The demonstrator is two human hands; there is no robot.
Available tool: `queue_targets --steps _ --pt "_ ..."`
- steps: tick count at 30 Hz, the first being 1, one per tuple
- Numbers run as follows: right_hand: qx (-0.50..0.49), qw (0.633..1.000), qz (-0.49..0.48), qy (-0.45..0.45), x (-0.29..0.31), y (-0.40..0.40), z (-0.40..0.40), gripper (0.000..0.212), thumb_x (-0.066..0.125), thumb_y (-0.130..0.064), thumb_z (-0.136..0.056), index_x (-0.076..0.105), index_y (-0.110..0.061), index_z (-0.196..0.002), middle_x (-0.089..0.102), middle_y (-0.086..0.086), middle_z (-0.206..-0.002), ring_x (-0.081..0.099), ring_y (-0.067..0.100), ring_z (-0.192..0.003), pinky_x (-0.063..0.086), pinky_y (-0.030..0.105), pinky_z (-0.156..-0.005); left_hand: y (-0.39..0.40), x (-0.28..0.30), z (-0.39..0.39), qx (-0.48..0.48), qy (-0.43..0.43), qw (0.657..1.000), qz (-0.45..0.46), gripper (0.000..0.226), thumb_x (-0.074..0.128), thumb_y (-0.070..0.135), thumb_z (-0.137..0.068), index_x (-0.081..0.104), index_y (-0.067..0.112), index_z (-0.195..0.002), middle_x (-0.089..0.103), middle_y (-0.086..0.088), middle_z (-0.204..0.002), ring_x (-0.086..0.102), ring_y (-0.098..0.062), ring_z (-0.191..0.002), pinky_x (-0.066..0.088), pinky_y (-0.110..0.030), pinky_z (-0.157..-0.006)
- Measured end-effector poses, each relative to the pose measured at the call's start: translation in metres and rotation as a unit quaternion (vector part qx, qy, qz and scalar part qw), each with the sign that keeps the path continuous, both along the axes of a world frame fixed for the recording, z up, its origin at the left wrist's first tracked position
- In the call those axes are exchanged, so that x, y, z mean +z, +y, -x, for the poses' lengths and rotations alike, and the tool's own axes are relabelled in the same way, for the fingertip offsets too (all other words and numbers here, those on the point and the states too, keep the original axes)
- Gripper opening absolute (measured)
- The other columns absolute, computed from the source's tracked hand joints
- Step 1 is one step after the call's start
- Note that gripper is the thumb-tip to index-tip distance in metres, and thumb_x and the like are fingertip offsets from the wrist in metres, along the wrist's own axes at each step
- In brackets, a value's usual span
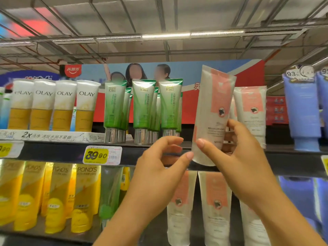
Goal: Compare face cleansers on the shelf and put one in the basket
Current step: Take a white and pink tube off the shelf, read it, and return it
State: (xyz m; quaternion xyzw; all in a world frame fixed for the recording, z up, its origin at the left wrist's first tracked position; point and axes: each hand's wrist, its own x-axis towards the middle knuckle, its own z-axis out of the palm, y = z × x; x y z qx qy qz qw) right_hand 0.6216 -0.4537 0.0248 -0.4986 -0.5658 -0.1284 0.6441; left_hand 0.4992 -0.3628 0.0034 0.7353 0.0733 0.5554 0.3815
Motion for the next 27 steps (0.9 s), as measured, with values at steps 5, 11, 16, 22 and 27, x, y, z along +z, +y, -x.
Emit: queue_targets --steps 5,11,16,22,27 --pt "0.042 0.998 0.034 0.040 -0.044 -0.016 0.007 0.041 0.071 -0.045 -0.062 0.051 -0.048 -0.098 0.064 -0.033 -0.095 0.065 -0.004 -0.084 0.055 0.024 -0.070 -0.027 -0.051 -0.008 -0.120 -0.017 0.989 0.084 0.040 0.068 0.050 -0.063 0.067 0.032 -0.099 0.071 0.016 -0.098 0.067 -0.001 -0.091 0.053 -0.017 -0.075" --pt "0.090 0.986 0.070 0.121 -0.101 -0.043 0.011 0.045 0.075 -0.028 -0.069 0.052 -0.037 -0.106 0.066 -0.027 -0.095 0.068 0.000 -0.081 0.054 0.020 -0.064 -0.065 -0.110 -0.011 -0.170 -0.037 0.954 0.245 0.034 0.079 0.043 -0.066 0.069 0.033 -0.097 0.073 0.009 -0.099 0.068 -0.006 -0.091 0.054 -0.022 -0.075" --pt "0.101 0.971 0.102 0.190 -0.141 -0.070 0.017 0.051 0.078 -0.023 -0.065 0.054 -0.031 -0.109 0.071 -0.016 -0.090 0.068 0.004 -0.076 0.053 0.020 -0.064 -0.102 -0.147 -0.012 -0.219 -0.069 0.906 0.355 0.043 0.070 0.032 -0.073 0.062 0.014 -0.111 0.070 -0.011 -0.110 0.066 -0.028 -0.104 0.054 -0.034 -0.083" --pt "0.107 0.959 0.121 0.234 -0.172 -0.101 0.025 0.061 0.079 -0.040 -0.053 0.053 -0.034 -0.108 0.071 -0.008 -0.091 0.068 0.007 -0.079 0.054 0.025 -0.068 -0.141 -0.179 -0.005 -0.255 -0.085 0.866 0.421 0.078 0.089 0.042 -0.048 0.063 0.008 -0.113 0.066 -0.021 -0.115 0.063 -0.036 -0.108 0.055 -0.039 -0.085" --pt "0.138 0.940 0.143 0.278 -0.190 -0.120 0.033 0.067 0.072 -0.046 -0.047 0.049 -0.036 -0.109 0.070 -0.010 -0.095 0.068 0.004 -0.084 0.054 0.021 -0.070 -0.161 -0.197 0.004 -0.262 -0.085 0.845 0.458 0.066 0.083 0.036 -0.059 0.064 0.005 -0.114 0.066 -0.023 -0.114 0.065 -0.036 -0.104 0.057 -0.035 -0.074"
